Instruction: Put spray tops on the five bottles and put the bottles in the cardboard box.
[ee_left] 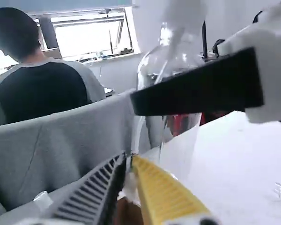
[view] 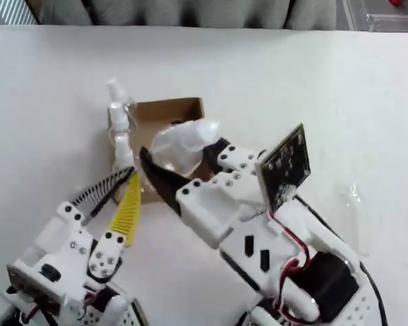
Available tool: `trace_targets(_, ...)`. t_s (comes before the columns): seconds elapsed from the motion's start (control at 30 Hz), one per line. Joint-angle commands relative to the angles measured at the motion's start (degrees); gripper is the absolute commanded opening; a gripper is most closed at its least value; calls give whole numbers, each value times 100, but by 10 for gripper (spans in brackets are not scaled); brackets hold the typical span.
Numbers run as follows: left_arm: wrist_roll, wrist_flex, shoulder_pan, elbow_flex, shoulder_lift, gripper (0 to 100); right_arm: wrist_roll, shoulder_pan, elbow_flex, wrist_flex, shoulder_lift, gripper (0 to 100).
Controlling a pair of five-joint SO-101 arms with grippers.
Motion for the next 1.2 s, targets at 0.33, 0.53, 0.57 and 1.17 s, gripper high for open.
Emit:
trace_targets(0.33, -35, 62, -3011, 369, 48, 41, 360, 1420, 2268, -2229, -13, 15)
trace_targets(0.53, 9, -1222, -4567, 1881, 48, 41, 396, 1446, 3411, -3424, -4, 15)
trace_targets(0.57, 9, -1442, -4752, 2136, 48, 41, 396, 1446, 3534, -3565, 22, 15)
trace_targets(1.17, 853, -2163, -5455, 4360, 48, 41, 360, 1675, 3262, -6958, 4084, 15)
